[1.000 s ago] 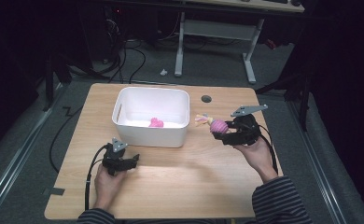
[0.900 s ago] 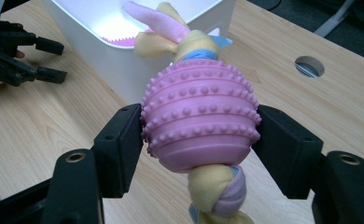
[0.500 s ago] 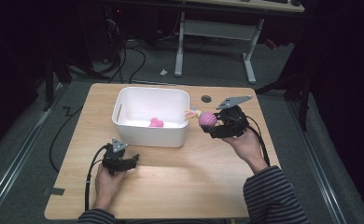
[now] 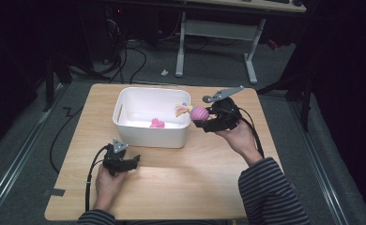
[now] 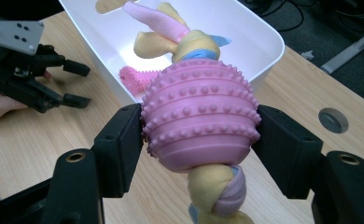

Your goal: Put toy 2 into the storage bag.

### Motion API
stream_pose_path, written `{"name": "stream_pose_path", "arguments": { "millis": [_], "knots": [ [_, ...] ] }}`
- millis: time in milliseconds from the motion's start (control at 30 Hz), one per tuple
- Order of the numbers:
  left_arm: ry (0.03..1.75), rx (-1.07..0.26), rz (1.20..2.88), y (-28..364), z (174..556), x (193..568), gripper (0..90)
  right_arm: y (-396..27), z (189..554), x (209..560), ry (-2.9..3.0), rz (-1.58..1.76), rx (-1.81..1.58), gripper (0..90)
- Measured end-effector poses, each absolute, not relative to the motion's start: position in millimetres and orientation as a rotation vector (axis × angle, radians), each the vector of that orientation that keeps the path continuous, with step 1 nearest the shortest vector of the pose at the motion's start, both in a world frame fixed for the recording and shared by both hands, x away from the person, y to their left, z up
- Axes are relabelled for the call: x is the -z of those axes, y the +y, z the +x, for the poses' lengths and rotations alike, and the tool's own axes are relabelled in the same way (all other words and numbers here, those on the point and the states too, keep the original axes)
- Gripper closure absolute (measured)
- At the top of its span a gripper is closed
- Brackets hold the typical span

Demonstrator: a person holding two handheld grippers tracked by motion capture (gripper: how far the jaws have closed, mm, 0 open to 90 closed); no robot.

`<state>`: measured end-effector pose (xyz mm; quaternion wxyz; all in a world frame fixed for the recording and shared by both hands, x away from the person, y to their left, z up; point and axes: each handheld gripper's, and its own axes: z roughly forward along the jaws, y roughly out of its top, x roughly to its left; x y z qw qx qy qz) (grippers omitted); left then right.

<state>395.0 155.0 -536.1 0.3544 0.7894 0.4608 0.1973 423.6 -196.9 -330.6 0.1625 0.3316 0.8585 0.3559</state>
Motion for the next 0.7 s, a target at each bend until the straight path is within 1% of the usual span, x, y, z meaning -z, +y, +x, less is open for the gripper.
{"name": "stream_pose_path", "arguments": {
  "millis": [300,700],
  "knots": [
    [1.192,-0.512,2.041,155,394,536,27.2,-176,442,324,2.477,0.912,-1.02,34.9],
    [1.192,-0.512,2.042,155,394,536,27.4,-138,461,318,2.532,0.834,-1.001,34.9]
  ]
}}
